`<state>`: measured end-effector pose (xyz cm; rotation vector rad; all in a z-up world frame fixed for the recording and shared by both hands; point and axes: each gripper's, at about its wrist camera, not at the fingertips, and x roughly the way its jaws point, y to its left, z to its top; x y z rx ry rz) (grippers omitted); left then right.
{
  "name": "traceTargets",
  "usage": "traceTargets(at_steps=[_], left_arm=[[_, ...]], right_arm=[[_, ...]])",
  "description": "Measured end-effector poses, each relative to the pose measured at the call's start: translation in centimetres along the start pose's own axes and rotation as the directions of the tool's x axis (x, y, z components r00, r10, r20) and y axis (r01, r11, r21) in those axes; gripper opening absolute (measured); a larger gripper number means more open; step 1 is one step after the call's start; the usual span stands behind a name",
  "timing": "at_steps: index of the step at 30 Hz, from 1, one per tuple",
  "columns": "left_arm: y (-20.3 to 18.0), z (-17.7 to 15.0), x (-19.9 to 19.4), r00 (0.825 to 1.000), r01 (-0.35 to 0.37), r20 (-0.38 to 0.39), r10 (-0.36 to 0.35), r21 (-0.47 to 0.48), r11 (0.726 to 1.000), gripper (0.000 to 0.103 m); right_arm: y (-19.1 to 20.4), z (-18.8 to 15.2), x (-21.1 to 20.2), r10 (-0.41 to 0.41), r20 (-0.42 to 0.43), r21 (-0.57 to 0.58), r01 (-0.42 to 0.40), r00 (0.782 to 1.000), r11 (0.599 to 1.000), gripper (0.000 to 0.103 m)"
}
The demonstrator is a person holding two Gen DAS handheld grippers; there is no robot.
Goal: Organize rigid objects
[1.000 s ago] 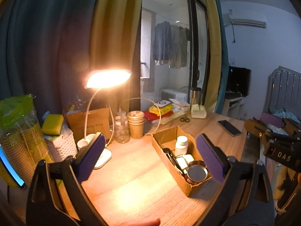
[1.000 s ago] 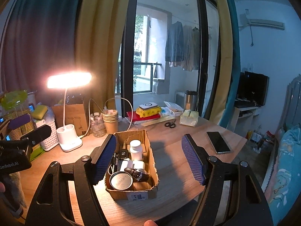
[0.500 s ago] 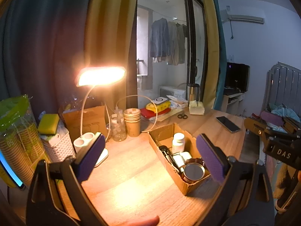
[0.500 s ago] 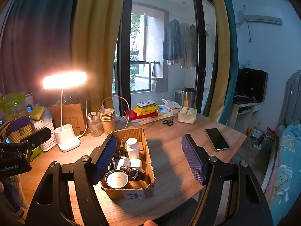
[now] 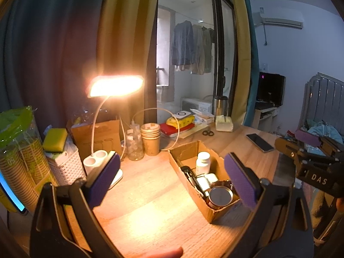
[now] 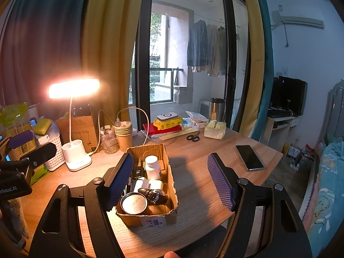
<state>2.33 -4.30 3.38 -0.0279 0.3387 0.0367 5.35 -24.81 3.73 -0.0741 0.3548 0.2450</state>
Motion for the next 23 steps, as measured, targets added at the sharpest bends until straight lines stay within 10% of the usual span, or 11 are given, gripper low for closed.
traceTargets(at_steps=[23], left_arm=[[-0.87, -0.21, 0.05, 1.0, 0.012, -0.011, -0.012, -0.001, 1.0, 0.098]], right_arm=[[0.05, 0.02, 0.08, 0.001, 0.001, 0.002, -0.001, 1.0, 1.0, 0.075]])
